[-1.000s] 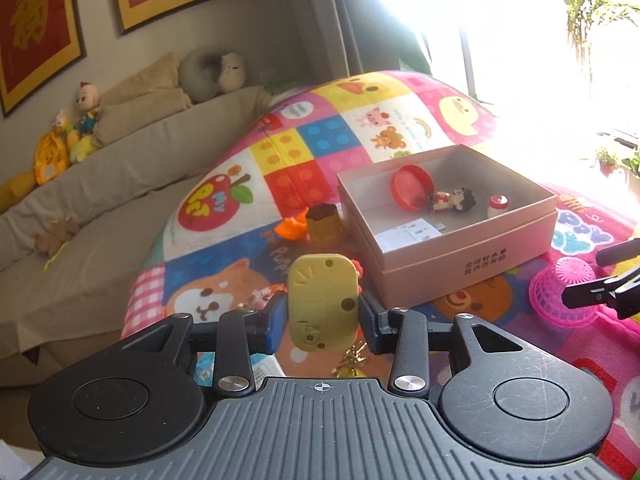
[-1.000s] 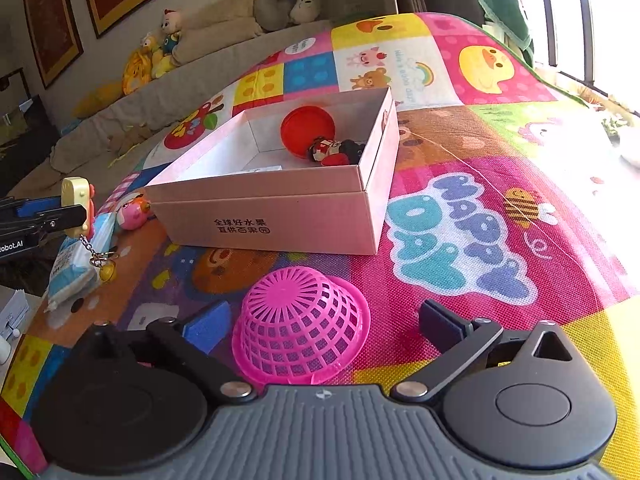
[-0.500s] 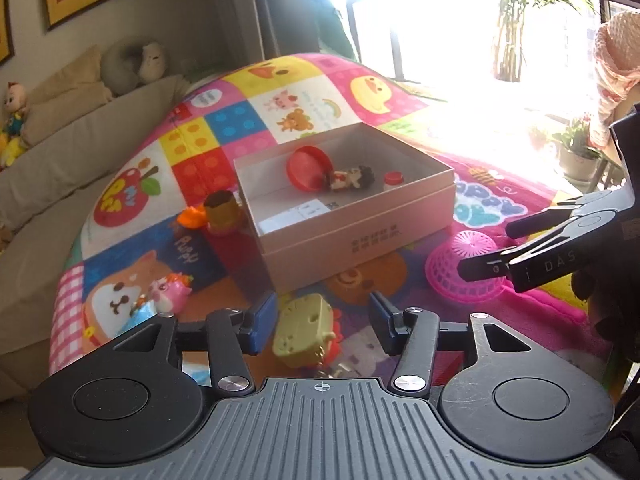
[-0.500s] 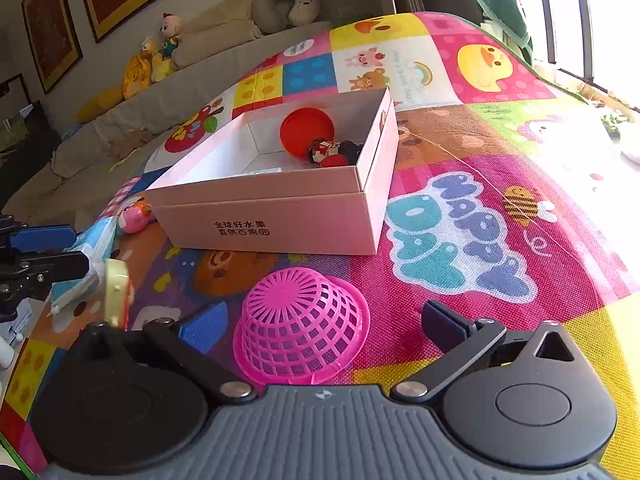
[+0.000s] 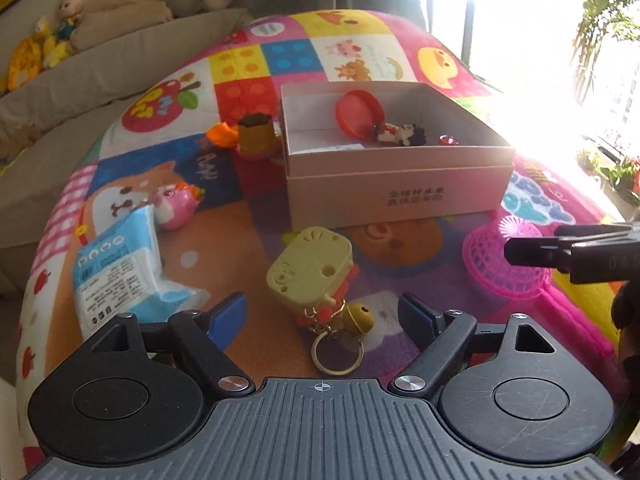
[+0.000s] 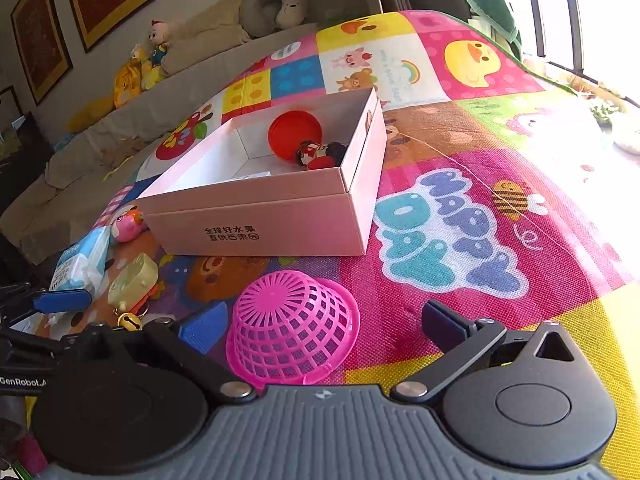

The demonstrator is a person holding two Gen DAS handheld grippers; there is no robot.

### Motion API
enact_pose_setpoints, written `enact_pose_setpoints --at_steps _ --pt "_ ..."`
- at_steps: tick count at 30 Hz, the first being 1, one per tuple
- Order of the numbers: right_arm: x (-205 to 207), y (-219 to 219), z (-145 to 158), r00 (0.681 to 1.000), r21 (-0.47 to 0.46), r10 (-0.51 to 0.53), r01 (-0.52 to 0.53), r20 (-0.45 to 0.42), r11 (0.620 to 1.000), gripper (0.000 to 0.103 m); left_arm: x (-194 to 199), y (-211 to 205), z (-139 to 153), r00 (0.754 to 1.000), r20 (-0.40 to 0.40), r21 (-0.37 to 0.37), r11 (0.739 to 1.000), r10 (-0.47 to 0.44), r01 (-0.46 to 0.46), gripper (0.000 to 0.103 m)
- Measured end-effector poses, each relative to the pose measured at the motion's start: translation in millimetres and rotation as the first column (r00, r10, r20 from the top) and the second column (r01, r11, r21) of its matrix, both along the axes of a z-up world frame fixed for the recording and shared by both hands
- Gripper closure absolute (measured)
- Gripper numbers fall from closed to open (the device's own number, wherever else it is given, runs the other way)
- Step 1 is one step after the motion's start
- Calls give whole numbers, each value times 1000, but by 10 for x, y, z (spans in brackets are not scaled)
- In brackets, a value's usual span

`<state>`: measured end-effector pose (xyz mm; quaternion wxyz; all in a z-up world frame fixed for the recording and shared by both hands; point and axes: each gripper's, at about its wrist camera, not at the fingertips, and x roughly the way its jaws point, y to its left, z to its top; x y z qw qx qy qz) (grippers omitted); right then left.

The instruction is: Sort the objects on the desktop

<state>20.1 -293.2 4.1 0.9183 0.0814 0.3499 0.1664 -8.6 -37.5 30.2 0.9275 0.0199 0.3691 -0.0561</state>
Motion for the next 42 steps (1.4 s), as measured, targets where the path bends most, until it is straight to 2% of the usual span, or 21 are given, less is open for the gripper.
enact_pose_setpoints --at_steps 3,5,9,13,15,18,21,27,31,38,42 --pt "0 2 -3 1000 -3 -2 2 0 1000 0 108 -17 24 999 -22 -90 995 27 -29 11" --pt "-2 0 -3 1000 -3 -7 7 1 1000 0 172 -53 28 1000 -8 -113 993 25 -26 8" --pt "-9 -20 3 1000 2 -29 29 8 1000 0 265 -142 -19 997 73 -90 996 -23 30 8" --pt "-29 -43 9 999 10 -48 47 23 999 0 214 -220 -59 994 104 -11 1000 -25 26 8" --pt "-34 -35 13 999 8 -44 44 31 999 0 209 -190 -85 997 78 1 1000 23 -23 8" --pt "-46 3 23 999 -9 -23 24 41 1000 0 220 -79 -104 995 37 -47 995 92 -90 8" --pt "-57 40 26 999 -28 -3 4 45 1000 0 238 -41 -117 993 22 -47 992 118 -117 7" --pt "-33 95 12 999 -57 33 -32 6 998 0 165 -16 -216 995 -31 -32 995 99 -100 2" --pt "-108 161 8 997 -98 68 -70 -22 993 0 -38 -1 -267 998 -11 23 998 62 -62 0" --pt "-370 398 -48 994 -263 111 -109 -7 959 0 -149 104 -264 999 -7 3 999 48 -48 0" --pt "-390 383 -49 995 -260 103 -98 6 961 0 -79 107 -219 998 -46 -3 999 52 -52 0"
